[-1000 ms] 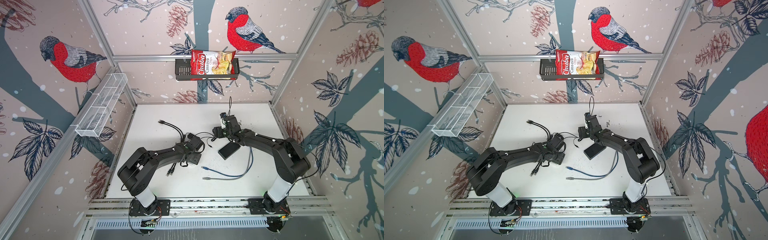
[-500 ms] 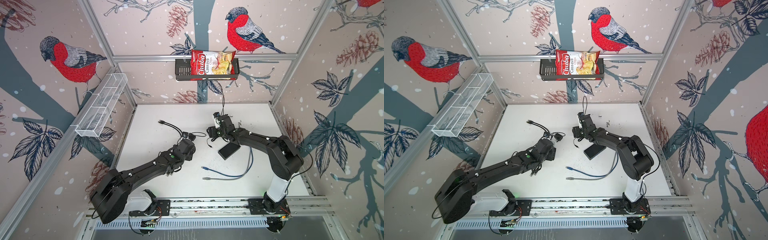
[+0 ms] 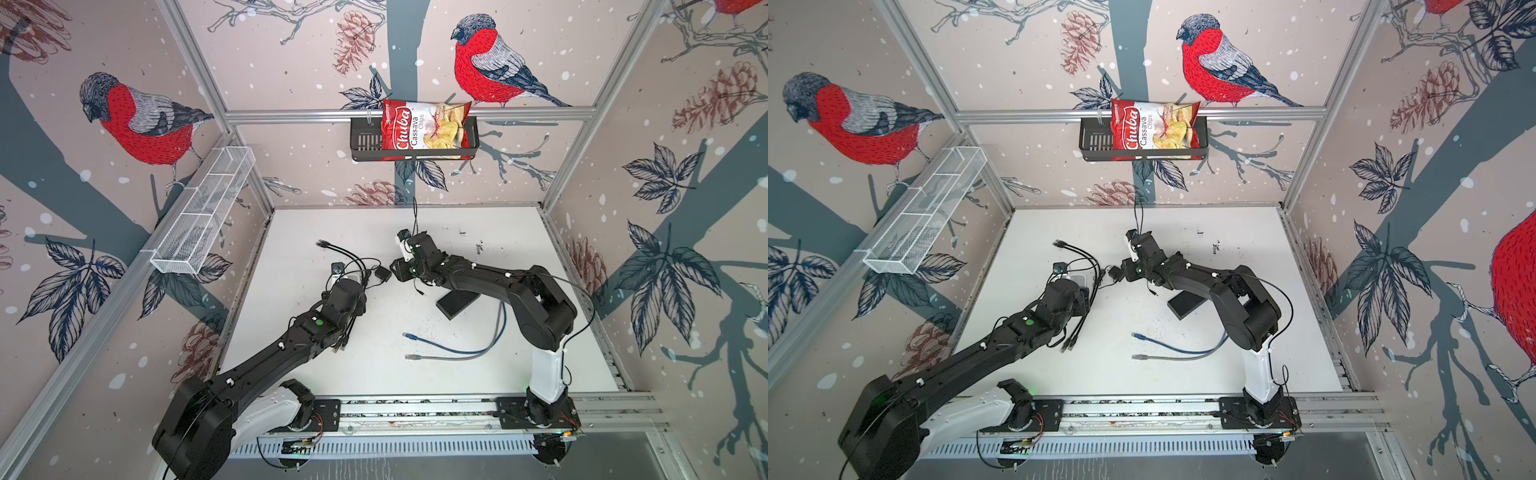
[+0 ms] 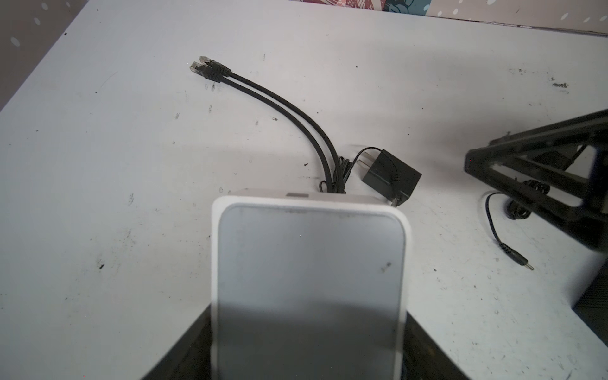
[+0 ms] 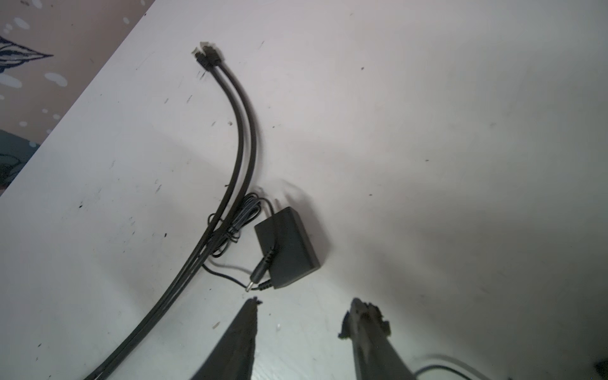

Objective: Insert the plug into the switch port

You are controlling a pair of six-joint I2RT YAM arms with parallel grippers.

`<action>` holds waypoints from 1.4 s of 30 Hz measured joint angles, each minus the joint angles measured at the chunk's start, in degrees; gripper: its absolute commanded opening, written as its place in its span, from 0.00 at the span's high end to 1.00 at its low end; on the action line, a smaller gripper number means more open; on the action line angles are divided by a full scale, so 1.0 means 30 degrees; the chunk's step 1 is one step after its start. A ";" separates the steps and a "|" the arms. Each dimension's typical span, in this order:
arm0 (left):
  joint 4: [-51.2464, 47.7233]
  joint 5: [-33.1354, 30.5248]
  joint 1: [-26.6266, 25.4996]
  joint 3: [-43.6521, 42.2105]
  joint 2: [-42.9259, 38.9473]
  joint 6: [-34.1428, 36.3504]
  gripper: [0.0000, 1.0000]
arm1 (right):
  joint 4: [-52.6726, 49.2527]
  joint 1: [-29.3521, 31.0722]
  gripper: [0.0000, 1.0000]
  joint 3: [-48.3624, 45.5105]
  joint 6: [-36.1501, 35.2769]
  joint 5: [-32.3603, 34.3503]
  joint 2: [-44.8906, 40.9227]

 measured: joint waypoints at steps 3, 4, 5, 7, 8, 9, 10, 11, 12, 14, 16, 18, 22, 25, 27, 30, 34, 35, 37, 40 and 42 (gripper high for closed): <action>0.0000 0.0095 0.0051 0.0000 0.0058 -0.0007 0.43 | -0.0532 0.0510 0.57 0.0984 0.0066 -0.0087 0.0772; 0.0015 0.0102 0.0051 0.0000 0.0066 -0.0007 0.43 | -0.0663 0.0641 0.57 0.1239 0.0080 -0.0073 0.0991; 0.0022 0.0117 0.0051 0.0000 0.0066 -0.0007 0.43 | -0.0823 0.0743 0.57 0.1428 0.0160 -0.0066 0.1158; 0.0124 0.0131 0.0051 -0.0007 0.0102 -0.0007 0.43 | -0.1260 0.0911 0.58 0.1836 0.0510 0.0022 0.1523; 0.0211 0.0138 0.0051 -0.0015 0.0131 -0.0007 0.43 | -0.1450 0.0954 0.59 0.2098 0.0503 0.0102 0.1756; 0.0306 0.0138 0.0051 -0.0022 0.0160 0.0000 0.43 | -0.1530 0.0991 0.60 0.2324 0.0554 0.0211 0.1960; 0.0408 0.0146 0.0051 -0.0022 0.0204 0.0000 0.43 | -0.1683 0.1049 0.60 0.2630 0.0568 0.0386 0.2222; 0.0466 0.0146 0.0051 -0.0022 0.0240 0.0000 0.43 | -0.1865 0.1093 0.61 0.2892 0.0605 0.0583 0.2441; 0.0488 0.0153 0.0051 -0.0022 0.0262 0.0015 0.43 | -0.2011 0.1137 0.61 0.3082 0.0612 0.0845 0.2601; 0.0561 0.0168 0.0051 -0.0036 0.0299 0.0073 0.43 | -0.2317 0.1297 0.61 0.3512 0.0605 0.1217 0.2965; 0.0576 0.0182 0.0066 -0.0044 0.0306 0.0146 0.43 | -0.2623 0.1479 0.61 0.3949 0.0590 0.1566 0.3308; 0.0714 0.0211 0.0073 -0.0131 0.0306 0.0153 0.43 | -0.2922 0.1625 0.62 0.4313 0.0532 0.1982 0.3577; 0.0896 0.0299 0.0073 -0.0284 0.0270 0.0182 0.43 | -0.3293 0.1705 0.64 0.4954 0.0459 0.2550 0.4007; 0.0998 0.0444 0.0073 -0.0401 0.0233 0.0357 0.43 | -0.3628 0.1741 0.66 0.5435 0.0393 0.3016 0.4386; 0.0998 0.0576 0.0073 -0.0430 0.0219 0.0364 0.43 | -0.3694 0.1785 0.67 0.5632 0.0364 0.3257 0.4612; 0.1020 0.0619 0.0073 -0.0437 0.0211 0.0408 0.43 | -0.3687 0.1829 0.68 0.5872 0.0080 0.3461 0.4816; 0.1078 0.0634 0.0073 -0.0444 0.0211 0.0481 0.43 | -0.3657 0.1829 0.70 0.5989 0.0051 0.3708 0.4918; 0.1137 0.0641 0.0073 -0.0452 0.0211 0.0481 0.43 | -0.3657 0.1829 0.70 0.5989 0.0044 0.3730 0.4918; 0.1217 0.0641 0.0087 -0.0452 0.0211 0.0481 0.43 | -0.3657 0.1829 0.73 0.5989 0.0029 0.3796 0.4932; 0.1290 0.0656 0.0087 -0.0452 0.0248 0.0481 0.43 | -0.3687 0.1829 0.77 0.5989 -0.0015 0.4000 0.4932; 0.1290 0.0656 0.0087 -0.0452 0.0270 0.0481 0.43 | -0.3701 0.1829 0.80 0.5989 -0.0022 0.4124 0.4932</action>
